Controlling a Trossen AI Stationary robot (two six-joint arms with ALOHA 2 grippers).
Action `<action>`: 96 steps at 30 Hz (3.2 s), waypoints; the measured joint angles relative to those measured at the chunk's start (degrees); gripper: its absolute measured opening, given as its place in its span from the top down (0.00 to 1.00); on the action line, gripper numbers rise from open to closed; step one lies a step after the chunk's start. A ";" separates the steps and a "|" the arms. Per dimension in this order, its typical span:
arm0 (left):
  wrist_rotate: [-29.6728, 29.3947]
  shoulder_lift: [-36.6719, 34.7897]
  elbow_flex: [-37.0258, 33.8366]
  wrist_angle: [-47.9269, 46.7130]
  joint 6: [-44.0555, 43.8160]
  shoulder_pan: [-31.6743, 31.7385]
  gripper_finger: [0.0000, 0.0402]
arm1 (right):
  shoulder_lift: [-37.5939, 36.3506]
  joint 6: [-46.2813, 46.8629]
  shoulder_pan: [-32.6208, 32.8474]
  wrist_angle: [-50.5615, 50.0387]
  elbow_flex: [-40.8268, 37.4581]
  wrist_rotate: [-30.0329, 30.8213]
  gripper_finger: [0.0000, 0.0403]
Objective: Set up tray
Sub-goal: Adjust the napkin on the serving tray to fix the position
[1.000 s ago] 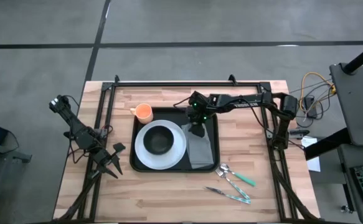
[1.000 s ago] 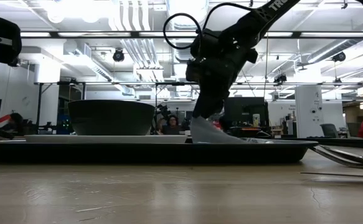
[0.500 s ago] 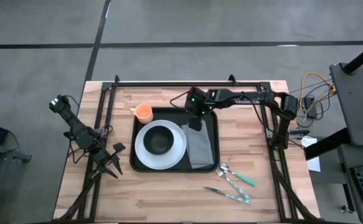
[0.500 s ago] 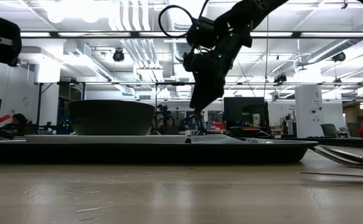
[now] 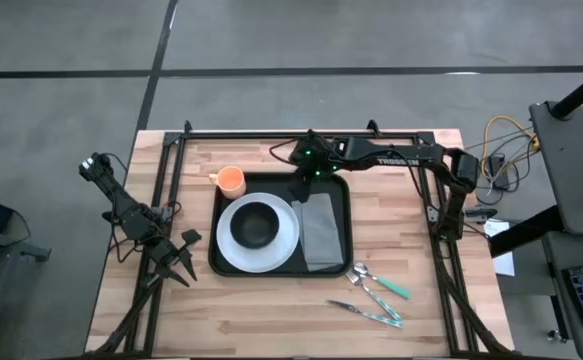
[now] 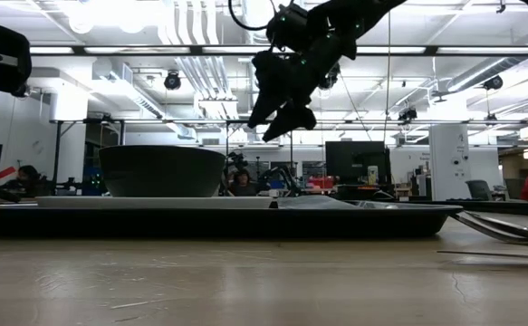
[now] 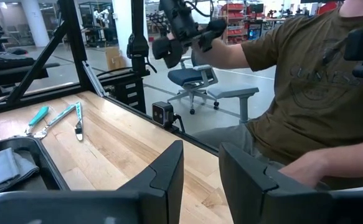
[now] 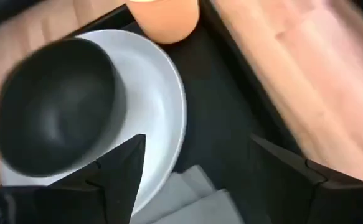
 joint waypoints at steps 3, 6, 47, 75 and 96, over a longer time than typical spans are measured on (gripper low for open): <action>0.00 -0.02 0.00 -0.01 0.00 0.00 0.79 | 0.00 4.61 0.30 -1.78 0.00 -5.15 0.34; -0.01 -0.02 0.00 0.01 0.00 0.01 0.79 | 0.00 6.73 0.82 -7.88 0.00 -15.26 0.34; 0.00 -0.01 0.00 0.00 0.00 0.01 0.79 | 6.83 -7.28 15.56 -20.41 -1.08 3.01 0.38; -0.01 0.00 0.00 0.01 0.00 0.02 0.79 | 11.02 -0.26 13.27 -23.82 -1.18 4.07 0.37; 0.00 0.00 0.00 -0.01 0.00 0.01 0.79 | 9.72 6.48 12.89 -27.21 -3.08 4.95 0.37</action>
